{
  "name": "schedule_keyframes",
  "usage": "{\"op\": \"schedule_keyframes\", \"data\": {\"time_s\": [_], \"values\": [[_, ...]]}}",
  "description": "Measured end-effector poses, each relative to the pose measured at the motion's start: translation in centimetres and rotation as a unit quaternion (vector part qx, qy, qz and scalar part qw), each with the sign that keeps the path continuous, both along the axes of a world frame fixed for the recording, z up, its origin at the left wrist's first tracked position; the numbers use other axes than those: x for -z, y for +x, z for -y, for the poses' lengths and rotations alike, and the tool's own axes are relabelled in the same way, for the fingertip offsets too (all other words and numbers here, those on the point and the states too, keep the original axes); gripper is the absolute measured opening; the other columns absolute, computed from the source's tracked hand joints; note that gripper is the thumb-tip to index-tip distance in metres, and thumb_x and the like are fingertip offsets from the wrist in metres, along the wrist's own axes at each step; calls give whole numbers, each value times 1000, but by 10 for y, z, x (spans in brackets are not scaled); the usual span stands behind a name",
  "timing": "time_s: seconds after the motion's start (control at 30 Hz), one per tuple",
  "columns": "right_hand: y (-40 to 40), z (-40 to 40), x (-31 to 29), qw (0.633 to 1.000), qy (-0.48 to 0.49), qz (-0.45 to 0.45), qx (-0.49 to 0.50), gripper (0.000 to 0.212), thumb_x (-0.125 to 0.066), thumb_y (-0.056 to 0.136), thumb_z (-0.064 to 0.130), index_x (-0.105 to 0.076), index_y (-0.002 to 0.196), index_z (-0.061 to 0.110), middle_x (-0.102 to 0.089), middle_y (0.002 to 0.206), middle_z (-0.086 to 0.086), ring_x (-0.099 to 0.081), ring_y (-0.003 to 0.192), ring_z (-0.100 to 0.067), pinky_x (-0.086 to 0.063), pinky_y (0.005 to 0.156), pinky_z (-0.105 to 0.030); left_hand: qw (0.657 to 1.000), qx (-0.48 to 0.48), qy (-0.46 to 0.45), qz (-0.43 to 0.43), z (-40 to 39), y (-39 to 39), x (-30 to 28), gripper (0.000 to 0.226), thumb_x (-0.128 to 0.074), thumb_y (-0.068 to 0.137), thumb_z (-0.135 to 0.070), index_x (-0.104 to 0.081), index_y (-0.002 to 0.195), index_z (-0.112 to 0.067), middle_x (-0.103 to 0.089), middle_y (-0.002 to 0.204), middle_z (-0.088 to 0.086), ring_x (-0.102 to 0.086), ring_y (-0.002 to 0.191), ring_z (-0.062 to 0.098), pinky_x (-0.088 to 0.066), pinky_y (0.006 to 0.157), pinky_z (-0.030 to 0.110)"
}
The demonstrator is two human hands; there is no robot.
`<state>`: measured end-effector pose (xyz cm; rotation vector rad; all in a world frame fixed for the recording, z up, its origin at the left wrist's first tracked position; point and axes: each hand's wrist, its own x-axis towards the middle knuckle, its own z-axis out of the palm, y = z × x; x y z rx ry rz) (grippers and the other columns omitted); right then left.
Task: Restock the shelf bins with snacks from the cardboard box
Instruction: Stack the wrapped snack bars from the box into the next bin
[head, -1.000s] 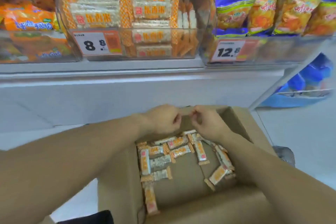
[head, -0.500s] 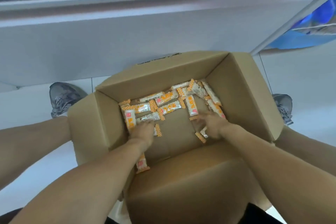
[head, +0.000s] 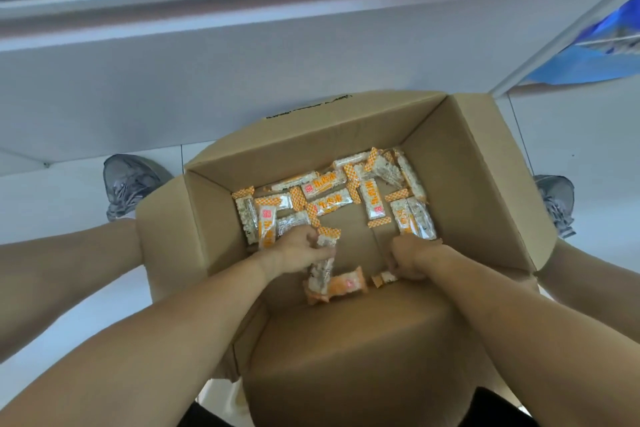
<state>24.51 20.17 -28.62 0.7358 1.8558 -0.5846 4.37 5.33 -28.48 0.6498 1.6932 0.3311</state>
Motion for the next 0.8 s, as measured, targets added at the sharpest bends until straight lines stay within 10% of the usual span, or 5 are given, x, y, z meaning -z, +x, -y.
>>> {"op": "schedule_keyframes", "data": {"time_s": [0.33,0.43,0.53,0.63,0.8], "values": [[-22,10,-42,996,-66,-11,57,23,-63,93,38,-65,109,22,-64,121,-7,-61,112,-27,-48,89,-30,987,-90,-53,125,-1,-14,-67,61,-63,97,-33,-38,146,-8,-40,150,8,-51,129,24,-33,101,29],[-49,-6,-71,990,-80,-66,92,16,-65,95,39,-65,105,27,-60,127,1,-59,117,-25,-51,96,-34,983,-76,-65,157,-8,-34,-97,45,-58,99,-9,-36,137,-8,-58,129,18,-63,107,29,-42,98,34],[-76,-27,-133,979,-55,-154,119,59,-80,82,47,-58,127,16,-55,117,5,-56,114,-21,-42,86,-24,986,-19,-24,162,-23,-54,-145,53,-60,89,9,-41,134,-12,-69,107,13,-72,97,20,-53,90,28],[-89,-44,-204,972,-9,-215,90,67,-86,70,53,-60,120,18,-58,101,9,-55,96,-15,-40,73,-25,990,73,65,98,-43,-67,-210,21,-69,89,0,-63,105,-11,-75,83,-5,-72,81,3,-54,78,17],[-81,-59,-292,900,-86,-320,285,46,-78,83,39,-60,114,10,-69,101,-9,-69,84,-22,-54,62,-24,980,106,144,84,-60,-86,-308,34,-63,98,-23,-48,128,-19,-68,97,17,-67,77,31,-57,70,41]]}}
